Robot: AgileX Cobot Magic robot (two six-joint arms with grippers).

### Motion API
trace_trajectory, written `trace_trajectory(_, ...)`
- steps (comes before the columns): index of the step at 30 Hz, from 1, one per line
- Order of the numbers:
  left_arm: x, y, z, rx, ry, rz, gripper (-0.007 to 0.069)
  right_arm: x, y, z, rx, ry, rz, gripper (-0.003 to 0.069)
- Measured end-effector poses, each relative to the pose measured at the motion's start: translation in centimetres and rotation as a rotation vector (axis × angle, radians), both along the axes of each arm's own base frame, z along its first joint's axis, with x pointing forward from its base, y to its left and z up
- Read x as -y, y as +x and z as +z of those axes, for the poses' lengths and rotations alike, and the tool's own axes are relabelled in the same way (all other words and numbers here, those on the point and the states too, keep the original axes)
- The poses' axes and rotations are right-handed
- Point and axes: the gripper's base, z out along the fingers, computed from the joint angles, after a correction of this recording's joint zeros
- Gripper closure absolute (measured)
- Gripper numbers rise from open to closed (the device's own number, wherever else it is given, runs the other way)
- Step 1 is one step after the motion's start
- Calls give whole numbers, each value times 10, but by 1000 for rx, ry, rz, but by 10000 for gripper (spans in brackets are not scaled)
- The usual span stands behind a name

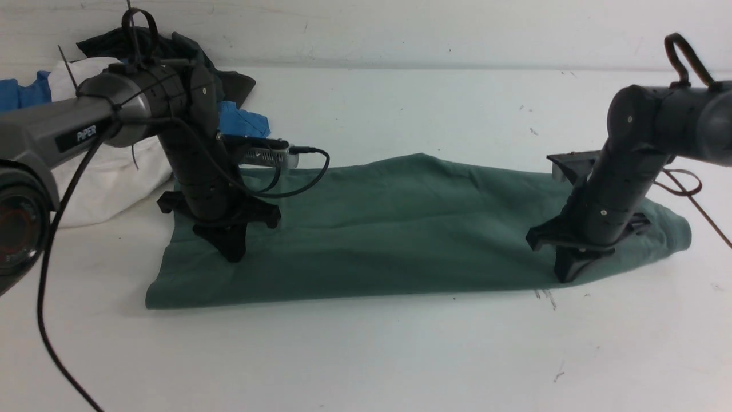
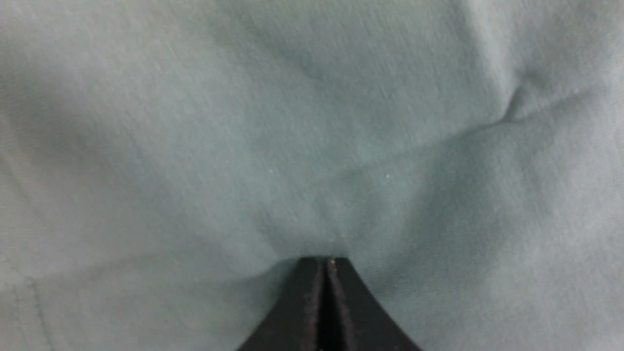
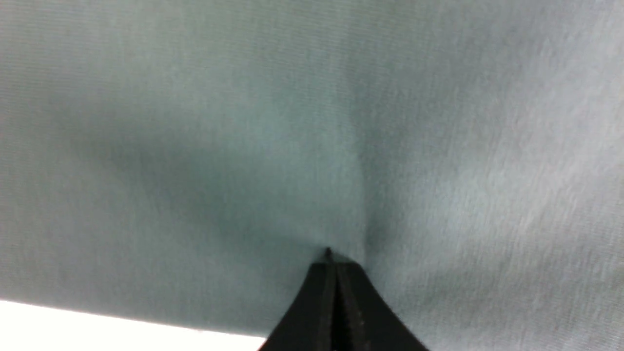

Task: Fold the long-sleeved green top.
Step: Use the right arm to clamp the right edge of the fabric

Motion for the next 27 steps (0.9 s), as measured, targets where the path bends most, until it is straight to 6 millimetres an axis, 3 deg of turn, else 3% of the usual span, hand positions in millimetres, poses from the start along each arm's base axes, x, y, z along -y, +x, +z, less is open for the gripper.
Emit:
trace_trajectory(5,-7,-30,8,21,14,3,629,3,-31,6,-18,1,8,673)
trace_trajectory(8,-16,-61,12,42,46,-6,629,11,-65,17,-31,-22,18,673)
trace_trajectory(9,-16,-65,10,36,49,-7,629,11,-65,20,-22,-20,18,673)
trace_trajectory(11,-20,-84,17,66,52,-7,629,15,-88,30,-16,-21,17,673)
trace_trajectory(14,-23,-98,28,102,48,-5,629,19,-103,41,5,-28,8,673)
trace_trajectory(18,-25,-106,54,186,35,0,629,39,-102,61,54,-25,-54,673)
trace_trajectory(20,-26,-110,70,245,26,3,629,63,-94,71,85,-25,-133,673)
trace_trajectory(21,-26,-111,71,250,25,3,629,66,-92,74,96,-25,-145,673)
trace_trajectory(22,-26,-114,81,282,19,7,629,87,-84,83,129,-20,-229,673)
trace_trajectory(23,-27,-115,84,290,18,8,629,93,-82,85,139,-17,-254,673)
trace_trajectory(24,-28,-119,94,322,11,13,629,116,-74,94,173,3,-358,663)
trace_trajectory(27,-27,-125,106,355,-8,21,629,136,-54,103,216,41,-443,607)
